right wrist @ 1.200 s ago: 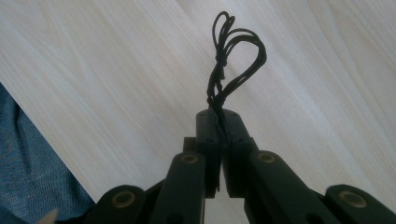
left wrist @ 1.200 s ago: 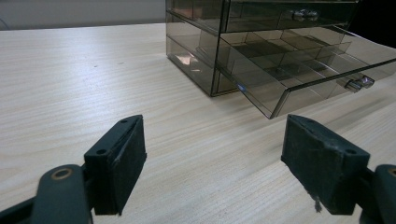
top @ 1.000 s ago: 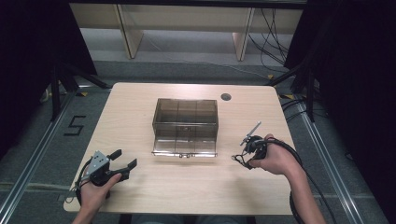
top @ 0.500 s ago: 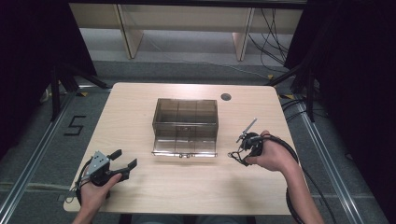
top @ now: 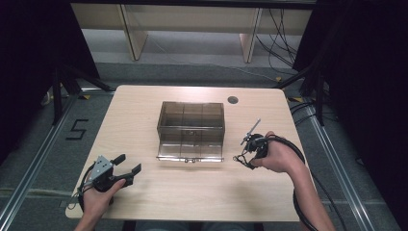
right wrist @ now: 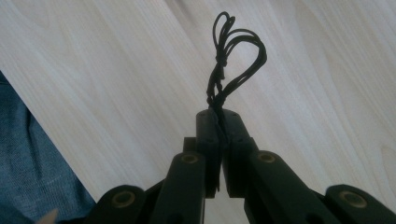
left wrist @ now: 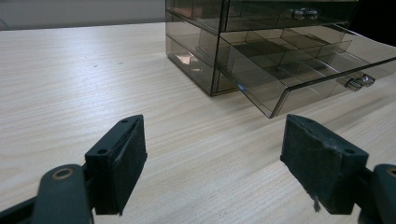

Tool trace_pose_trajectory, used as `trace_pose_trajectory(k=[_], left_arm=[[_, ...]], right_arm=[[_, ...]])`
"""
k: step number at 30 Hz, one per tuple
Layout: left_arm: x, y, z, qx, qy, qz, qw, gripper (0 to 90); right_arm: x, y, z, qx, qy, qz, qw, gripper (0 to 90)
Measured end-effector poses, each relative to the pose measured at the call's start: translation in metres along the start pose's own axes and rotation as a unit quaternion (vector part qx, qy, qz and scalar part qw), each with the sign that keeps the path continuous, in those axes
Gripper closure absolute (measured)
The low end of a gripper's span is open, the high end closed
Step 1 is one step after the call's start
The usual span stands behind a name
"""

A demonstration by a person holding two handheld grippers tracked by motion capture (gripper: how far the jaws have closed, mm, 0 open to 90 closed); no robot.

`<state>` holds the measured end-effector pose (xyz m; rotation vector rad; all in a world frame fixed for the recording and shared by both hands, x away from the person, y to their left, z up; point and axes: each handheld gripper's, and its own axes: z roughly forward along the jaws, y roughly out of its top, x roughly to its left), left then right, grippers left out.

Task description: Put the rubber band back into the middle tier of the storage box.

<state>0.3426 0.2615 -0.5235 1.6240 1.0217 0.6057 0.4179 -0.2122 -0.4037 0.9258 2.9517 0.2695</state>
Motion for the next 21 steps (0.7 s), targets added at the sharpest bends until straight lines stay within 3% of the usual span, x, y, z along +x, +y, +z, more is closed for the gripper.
trace_pose_trajectory(k=[2, 3, 4, 7, 10, 15, 16, 18, 19, 20, 21], left_arm=[[0.0, 0.0, 0.001, -0.003, -0.002, 0.0, 1.0, 21.6], [0.0, 0.0, 0.001, -0.004, -0.004, 0.0, 1.0, 21.6], [0.0, 0.0, 0.001, -0.004, -0.004, -0.001, 1.0, 21.6], [0.0, 0.0, 0.0, -0.001, -0.001, 0.0, 1.0, 21.7], [0.0, 0.0, 0.0, 0.003, 0.001, 0.005, 1.0, 21.8], [-0.001, 0.0, 0.001, 0.005, 0.002, 0.007, 1.0, 22.2], [-0.001, 0.0, 0.001, 0.005, 0.002, 0.007, 1.0, 22.3], [-0.001, 0.0, 0.001, 0.005, 0.004, 0.005, 1.0, 22.5], [-0.001, 0.0, 0.001, 0.005, 0.004, 0.005, 1.0, 22.5], [-0.001, 0.0, 0.001, 0.005, 0.004, 0.004, 1.0, 22.5], [-0.001, 0.0, 0.001, 0.004, 0.004, 0.004, 1.0, 22.6]], right_arm=[[0.002, 0.001, -0.001, 0.001, 0.004, 0.006, 1.0, 87.8], [-0.001, 0.002, -0.001, 0.0, 0.003, -0.013, 0.9999, 87.9], [0.0, 0.003, -0.002, 0.003, 0.002, -0.001, 1.0, 87.9], [-0.002, 0.004, -0.001, 0.004, 0.01, -0.007, 0.9999, 87.9], [-0.001, 0.005, -0.002, 0.005, 0.008, 0.006, 0.9999, 87.9], [0.001, 0.009, -0.006, 0.012, 0.001, 0.005, 0.9999, 87.8], [-0.002, 0.009, -0.004, 0.006, 0.005, -0.01, 0.9999, 87.8], [0.003, 0.013, -0.007, 0.016, 0.006, 0.013, 0.9998, 87.8], [0.003, 0.013, -0.007, 0.016, 0.006, 0.013, 0.9998, 87.8], [0.001, 0.014, -0.007, 0.014, 0.005, -0.005, 0.9999, 87.8], [0.002, 0.015, -0.008, 0.014, 0.002, 0.002, 0.9999, 87.8]])
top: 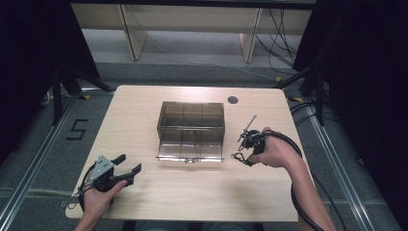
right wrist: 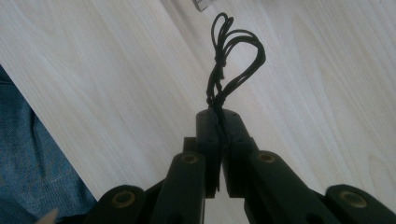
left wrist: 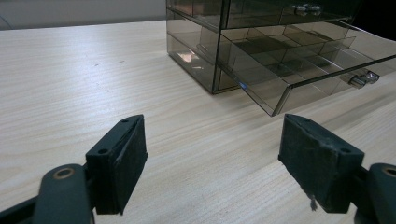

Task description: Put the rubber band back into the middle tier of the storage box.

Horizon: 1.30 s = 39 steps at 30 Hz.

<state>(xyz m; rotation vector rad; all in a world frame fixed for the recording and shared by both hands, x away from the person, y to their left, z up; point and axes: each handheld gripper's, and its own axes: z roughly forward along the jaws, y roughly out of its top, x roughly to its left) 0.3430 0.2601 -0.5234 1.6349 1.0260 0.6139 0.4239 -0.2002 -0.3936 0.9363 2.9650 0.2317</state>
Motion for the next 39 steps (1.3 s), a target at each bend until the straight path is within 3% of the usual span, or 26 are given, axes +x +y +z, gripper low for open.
trace_pose_trajectory(k=[10, 12, 15, 19, 26, 27, 28, 29, 30, 32, 35, 38, 39], left_arm=[[0.0, 0.0, 0.0, 0.001, 0.001, -0.001, 1.0, 22.5], [0.0, 0.0, 0.0, 0.001, 0.0, -0.001, 1.0, 22.6], [0.0, 0.0, 0.0, 0.001, 0.0, 0.0, 1.0, 22.6], [0.0, 0.0, 0.0, 0.0, 0.0, -0.002, 1.0, 22.6], [0.0, 0.0, 0.0, 0.001, 0.001, -0.002, 1.0, 22.5], [0.0, 0.0, 0.0, 0.001, 0.0, -0.002, 1.0, 22.5], [0.0, 0.0, 0.0, 0.0, 0.0, -0.003, 1.0, 22.5], [0.0, 0.0, 0.0, 0.001, 0.0, -0.002, 1.0, 22.5], [0.0, 0.0, 0.0, 0.001, 0.0, -0.002, 1.0, 22.5], [0.0, 0.0, 0.0, 0.001, 0.0, -0.002, 1.0, 22.4], [0.0, 0.0, 0.0, -0.001, -0.001, -0.003, 1.0, 22.4], [0.0, 0.0, 0.0, 0.0, -0.001, -0.003, 1.0, 22.4], [0.0, 0.0, 0.0, 0.001, 0.0, -0.002, 1.0, 22.4]], right_arm=[[0.001, 0.011, -0.004, -0.003, -0.004, -0.013, 0.9999, 87.8], [0.002, 0.014, -0.004, -0.004, 0.006, -0.019, 0.9998, 87.8], [0.004, 0.016, -0.004, -0.003, 0.007, -0.005, 1.0, 87.8], [0.002, 0.02, -0.003, -0.007, 0.003, -0.027, 0.9996, 87.8], [0.004, 0.028, -0.003, -0.005, 0.007, -0.023, 0.9997, 87.8], [0.005, 0.028, -0.003, -0.003, 0.006, -0.011, 0.9999, 87.7], [0.004, 0.03, -0.004, -0.009, 0.005, -0.027, 0.9996, 87.8], [0.004, 0.03, -0.004, -0.01, 0.005, -0.025, 0.9996, 87.8], [0.003, 0.032, -0.005, -0.009, 0.001, -0.045, 0.9989, 87.7], [0.006, 0.034, -0.006, -0.011, 0.005, -0.023, 0.9997, 87.8], [0.006, 0.037, -0.006, -0.011, 0.005, -0.035, 0.9993, 87.8], [0.008, 0.04, -0.008, -0.01, 0.005, -0.028, 0.9995, 87.8], [0.007, 0.041, -0.008, -0.014, 0.001, -0.042, 0.999, 87.8]])
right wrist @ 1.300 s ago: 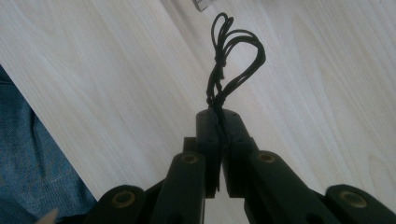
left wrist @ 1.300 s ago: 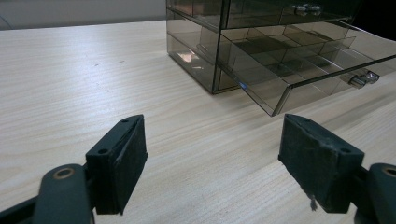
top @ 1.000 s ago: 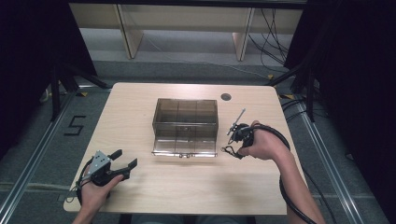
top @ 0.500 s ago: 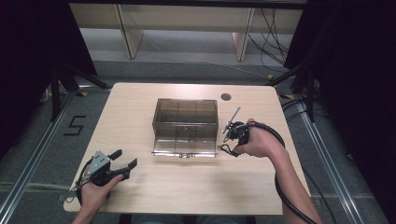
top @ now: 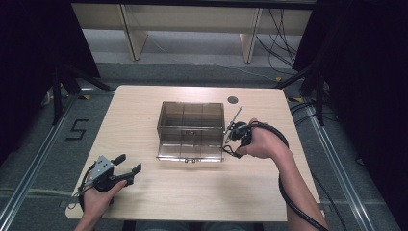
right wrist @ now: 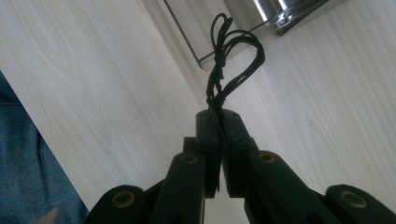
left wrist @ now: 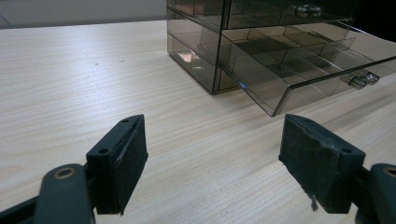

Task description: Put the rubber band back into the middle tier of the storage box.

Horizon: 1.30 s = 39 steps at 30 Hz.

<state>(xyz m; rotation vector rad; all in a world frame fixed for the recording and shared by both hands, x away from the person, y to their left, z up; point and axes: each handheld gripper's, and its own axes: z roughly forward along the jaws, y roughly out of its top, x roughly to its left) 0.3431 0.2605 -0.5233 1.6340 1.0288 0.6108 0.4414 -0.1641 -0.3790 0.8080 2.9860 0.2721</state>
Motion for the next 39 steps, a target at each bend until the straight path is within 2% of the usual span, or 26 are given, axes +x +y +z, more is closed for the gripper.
trace_pose_trajectory(k=[1, 2, 3, 4, 5, 12, 14, 23, 24, 26, 35, 36, 37, 39], left_arm=[[0.0, 0.0, 0.0, 0.0, 0.0, 0.0, 1.0, 22.4], [0.0, 0.0, 0.0, 0.0, 0.0, -0.001, 1.0, 22.4], [0.0, 0.0, 0.0, -0.002, -0.002, -0.001, 1.0, 22.4], [0.0, 0.0, 0.001, -0.004, -0.003, -0.001, 1.0, 22.4], [0.001, 0.0, 0.001, -0.005, -0.004, -0.001, 1.0, 22.4], [0.001, 0.0, 0.001, -0.005, -0.004, -0.001, 1.0, 22.3], [0.001, 0.0, 0.001, -0.005, -0.004, -0.002, 1.0, 22.3], [0.001, 0.0, 0.001, -0.005, -0.004, -0.004, 1.0, 22.3], [0.001, 0.0, 0.001, -0.005, -0.004, -0.004, 1.0, 22.3], [0.001, 0.0, 0.001, -0.005, -0.004, -0.004, 1.0, 22.3], [0.001, 0.0, 0.0, -0.003, -0.002, -0.004, 1.0, 22.3], [0.001, 0.0, 0.0, -0.003, -0.002, -0.004, 1.0, 22.3], [0.001, 0.0, 0.001, -0.003, -0.002, -0.004, 1.0, 22.3], [0.001, 0.0, 0.001, -0.003, -0.002, -0.004, 1.0, 22.3]], right_arm=[[0.002, 0.001, 0.0, 0.003, 0.002, 0.009, 0.9999, 87.8], [0.001, 0.002, 0.0, 0.001, 0.003, 0.001, 1.0, 87.8], [0.002, 0.002, 0.0, 0.0, 0.003, 0.009, 1.0, 87.8], [0.001, 0.004, 0.0, -0.002, 0.003, 0.002, 1.0, 87.8], [0.003, 0.005, 0.0, 0.004, 0.002, 0.012, 0.9999, 87.8], [0.001, 0.01, 0.001, 0.0, 0.003, -0.006, 1.0, 87.7], [0.002, 0.011, 0.001, -0.002, 0.005, 0.0, 1.0, 87.8], [0.003, 0.018, 0.003, -0.005, 0.004, -0.01, 0.9999, 87.7], [0.004, 0.019, 0.002, -0.003, 0.005, -0.003, 1.0, 87.8], [0.003, 0.021, 0.003, -0.005, 0.008, -0.009, 0.9999, 87.7], [0.002, 0.028, 0.009, -0.001, 0.01, -0.01, 0.9999, 87.7], [0.002, 0.029, 0.01, -0.004, 0.011, -0.017, 0.9998, 87.7], [0.004, 0.03, 0.009, 0.001, 0.01, -0.005, 0.9999, 87.7], [0.002, 0.031, 0.011, -0.008, 0.014, -0.021, 0.9996, 87.7]])
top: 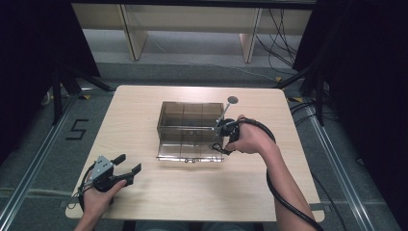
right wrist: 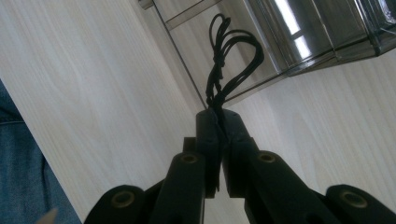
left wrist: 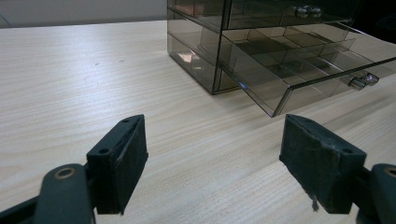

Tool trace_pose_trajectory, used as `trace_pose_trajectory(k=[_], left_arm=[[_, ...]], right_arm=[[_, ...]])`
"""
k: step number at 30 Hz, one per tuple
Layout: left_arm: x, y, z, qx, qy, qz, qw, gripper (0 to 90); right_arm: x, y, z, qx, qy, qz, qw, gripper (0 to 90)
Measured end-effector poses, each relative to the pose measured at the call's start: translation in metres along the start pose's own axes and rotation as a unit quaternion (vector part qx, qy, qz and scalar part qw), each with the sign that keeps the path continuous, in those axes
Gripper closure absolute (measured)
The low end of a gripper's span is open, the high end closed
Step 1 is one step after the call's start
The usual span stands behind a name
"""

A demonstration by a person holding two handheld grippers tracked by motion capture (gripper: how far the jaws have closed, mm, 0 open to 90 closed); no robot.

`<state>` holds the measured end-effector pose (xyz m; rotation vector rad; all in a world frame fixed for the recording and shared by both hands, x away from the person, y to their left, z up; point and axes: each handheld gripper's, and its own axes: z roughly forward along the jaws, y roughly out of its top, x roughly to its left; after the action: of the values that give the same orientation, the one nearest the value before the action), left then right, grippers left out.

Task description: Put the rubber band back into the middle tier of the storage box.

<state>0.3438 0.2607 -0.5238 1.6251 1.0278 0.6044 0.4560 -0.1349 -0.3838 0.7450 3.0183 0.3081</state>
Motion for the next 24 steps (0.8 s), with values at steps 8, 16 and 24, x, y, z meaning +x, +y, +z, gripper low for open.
trace_pose_trajectory(k=[8, 16, 24], left_arm=[[0.0, 0.0, 0.0, 0.0, 0.0, 0.0, 1.0, 22.3], [0.0, 0.0, 0.0, 0.0, -0.001, -0.001, 1.0, 22.3], [0.0, 0.0, 0.0, -0.003, -0.003, -0.002, 1.0, 22.3]], right_arm=[[-0.002, 0.006, 0.004, 0.008, -0.007, 0.001, 0.9999, 87.7], [0.0, 0.013, 0.005, 0.015, -0.002, 0.003, 0.9999, 87.6], [0.001, 0.02, 0.008, 0.024, 0.002, 0.0, 0.9997, 87.6]])
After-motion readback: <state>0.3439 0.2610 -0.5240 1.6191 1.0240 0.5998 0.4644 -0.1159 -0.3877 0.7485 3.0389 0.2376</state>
